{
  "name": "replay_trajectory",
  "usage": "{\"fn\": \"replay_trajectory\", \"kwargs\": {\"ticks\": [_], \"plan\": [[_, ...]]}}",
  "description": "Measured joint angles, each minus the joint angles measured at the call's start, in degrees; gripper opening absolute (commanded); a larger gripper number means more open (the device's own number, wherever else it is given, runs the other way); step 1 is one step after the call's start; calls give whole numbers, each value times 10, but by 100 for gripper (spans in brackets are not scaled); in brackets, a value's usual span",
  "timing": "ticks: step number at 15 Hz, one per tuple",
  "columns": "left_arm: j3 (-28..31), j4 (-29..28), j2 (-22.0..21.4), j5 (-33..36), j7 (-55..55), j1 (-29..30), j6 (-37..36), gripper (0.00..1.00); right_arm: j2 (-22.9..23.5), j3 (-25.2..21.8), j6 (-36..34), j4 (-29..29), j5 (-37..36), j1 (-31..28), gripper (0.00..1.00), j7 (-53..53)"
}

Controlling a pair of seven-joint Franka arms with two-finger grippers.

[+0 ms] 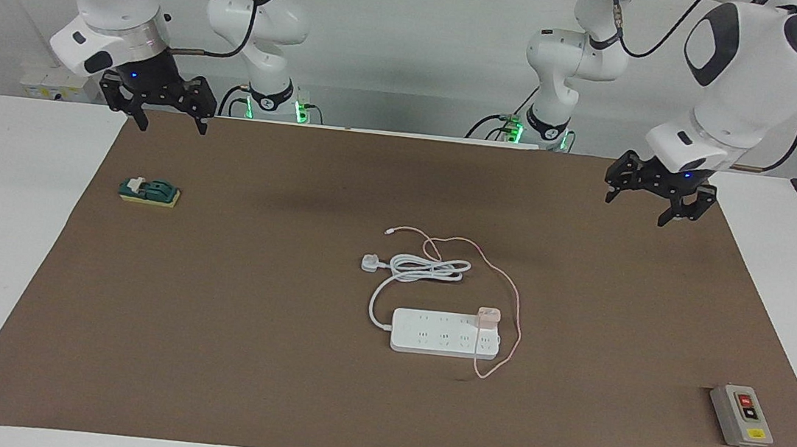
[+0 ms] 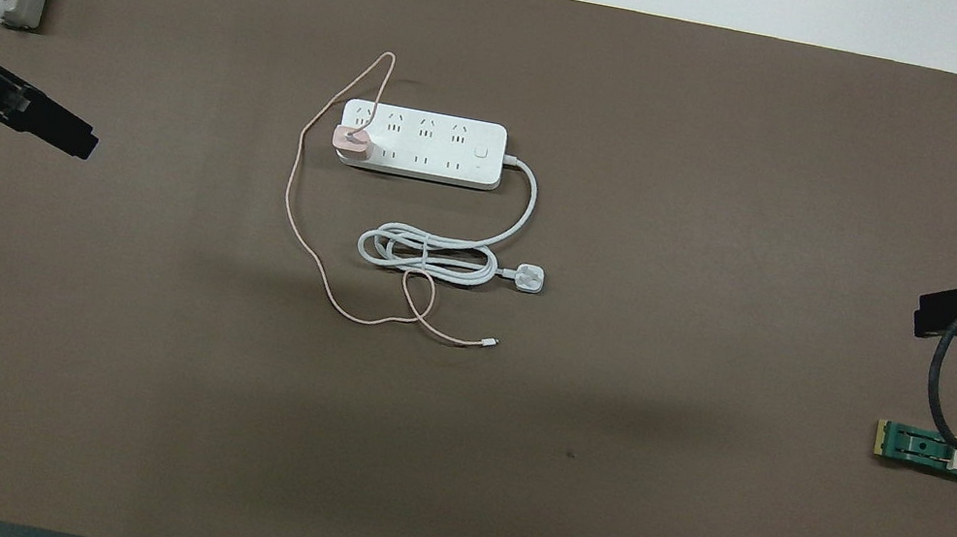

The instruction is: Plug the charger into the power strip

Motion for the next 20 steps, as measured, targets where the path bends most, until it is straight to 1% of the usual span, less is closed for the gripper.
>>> {"fn": "replay_trajectory", "kwargs": {"ticks": [3, 5, 7, 10, 13, 17, 20], "plan": [[0, -2, -1, 4, -120, 17, 1, 100, 0, 0, 0, 0, 0, 0, 100, 0], [1, -2, -1, 4, -153, 28, 3, 100, 0, 0, 0, 0, 0, 0, 100, 0], [0, -2, -2, 5, -164, 38, -2, 100, 0, 0, 0, 0, 0, 0, 100, 0], [0, -3, -10, 16, -165, 48, -41, 100, 0, 0, 0, 0, 0, 0, 100, 0], [-1, -1, -20, 20, -166, 50, -51, 100, 0, 0, 0, 0, 0, 0, 100, 0], [-2, 0, -27, 22, -167, 50, -84, 100, 0, 0, 0, 0, 0, 0, 100, 0], [-5, 0, -37, 23, -158, 70, -110, 100, 0, 0, 0, 0, 0, 0, 100, 0]]}}
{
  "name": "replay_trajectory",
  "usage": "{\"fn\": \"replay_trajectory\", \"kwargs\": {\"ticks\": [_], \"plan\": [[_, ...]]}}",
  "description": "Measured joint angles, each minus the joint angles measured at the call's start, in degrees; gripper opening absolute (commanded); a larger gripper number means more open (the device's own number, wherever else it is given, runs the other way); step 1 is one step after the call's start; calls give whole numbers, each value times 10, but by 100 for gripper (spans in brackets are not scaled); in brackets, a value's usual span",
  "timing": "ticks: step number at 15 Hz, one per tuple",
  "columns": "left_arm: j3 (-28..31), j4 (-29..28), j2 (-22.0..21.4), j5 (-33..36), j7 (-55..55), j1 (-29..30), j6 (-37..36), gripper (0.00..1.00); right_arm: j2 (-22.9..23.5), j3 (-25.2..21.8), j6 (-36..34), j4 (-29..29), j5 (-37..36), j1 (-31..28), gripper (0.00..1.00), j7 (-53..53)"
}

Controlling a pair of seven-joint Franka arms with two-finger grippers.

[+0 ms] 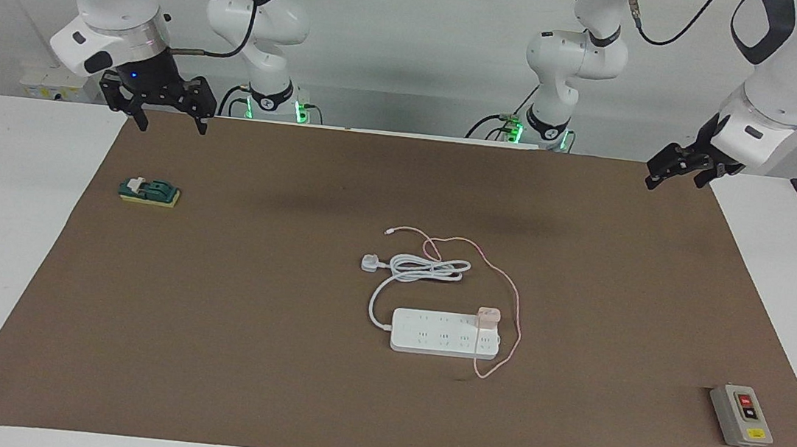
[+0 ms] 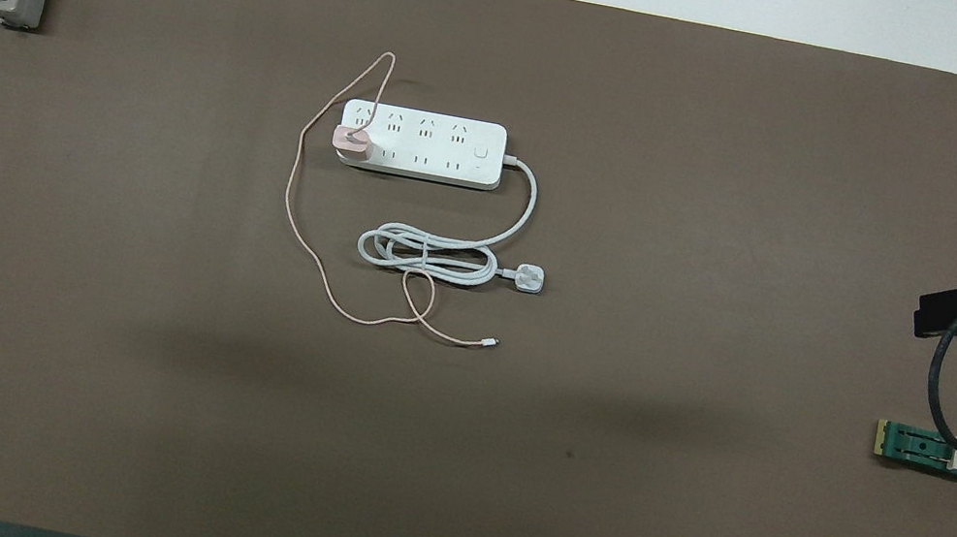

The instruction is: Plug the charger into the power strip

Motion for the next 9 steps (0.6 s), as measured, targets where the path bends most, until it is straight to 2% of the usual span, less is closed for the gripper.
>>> {"fn": "replay_trajectory", "kwargs": {"ticks": [9], "plan": [[-5, 0, -14, 0, 30, 21, -17, 100, 0, 0, 0, 0, 0, 0, 100, 0]]}}
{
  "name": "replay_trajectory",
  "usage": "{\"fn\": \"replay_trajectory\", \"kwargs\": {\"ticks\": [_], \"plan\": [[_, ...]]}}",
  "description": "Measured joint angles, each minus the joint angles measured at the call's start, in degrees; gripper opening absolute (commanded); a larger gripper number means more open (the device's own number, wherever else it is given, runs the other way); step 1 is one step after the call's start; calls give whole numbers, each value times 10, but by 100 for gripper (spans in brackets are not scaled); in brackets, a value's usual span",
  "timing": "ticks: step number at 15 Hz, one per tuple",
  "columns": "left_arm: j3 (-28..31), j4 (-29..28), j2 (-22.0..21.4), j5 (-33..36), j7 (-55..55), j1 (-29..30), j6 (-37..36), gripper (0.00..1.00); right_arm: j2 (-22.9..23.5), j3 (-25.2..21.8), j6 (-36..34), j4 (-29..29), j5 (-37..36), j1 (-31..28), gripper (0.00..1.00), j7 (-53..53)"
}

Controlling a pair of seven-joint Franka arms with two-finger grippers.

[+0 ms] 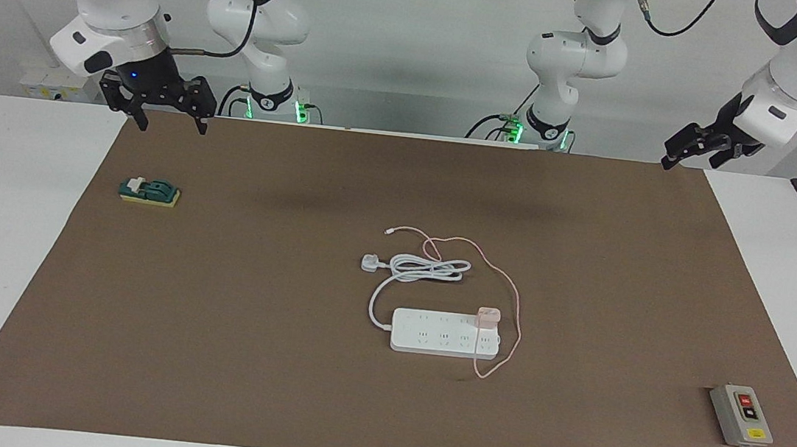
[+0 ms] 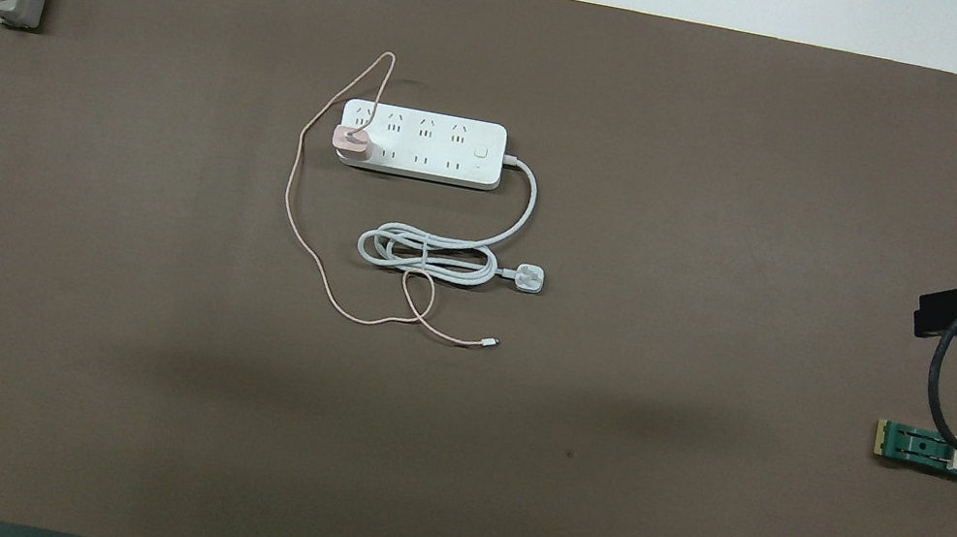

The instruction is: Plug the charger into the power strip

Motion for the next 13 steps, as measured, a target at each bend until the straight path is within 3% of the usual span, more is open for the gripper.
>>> {"fn": "replay_trajectory", "kwargs": {"ticks": [13], "plan": [[-4, -1, 0, 0, 5, 0, 13, 100, 0, 0, 0, 0, 0, 0, 100, 0]]}}
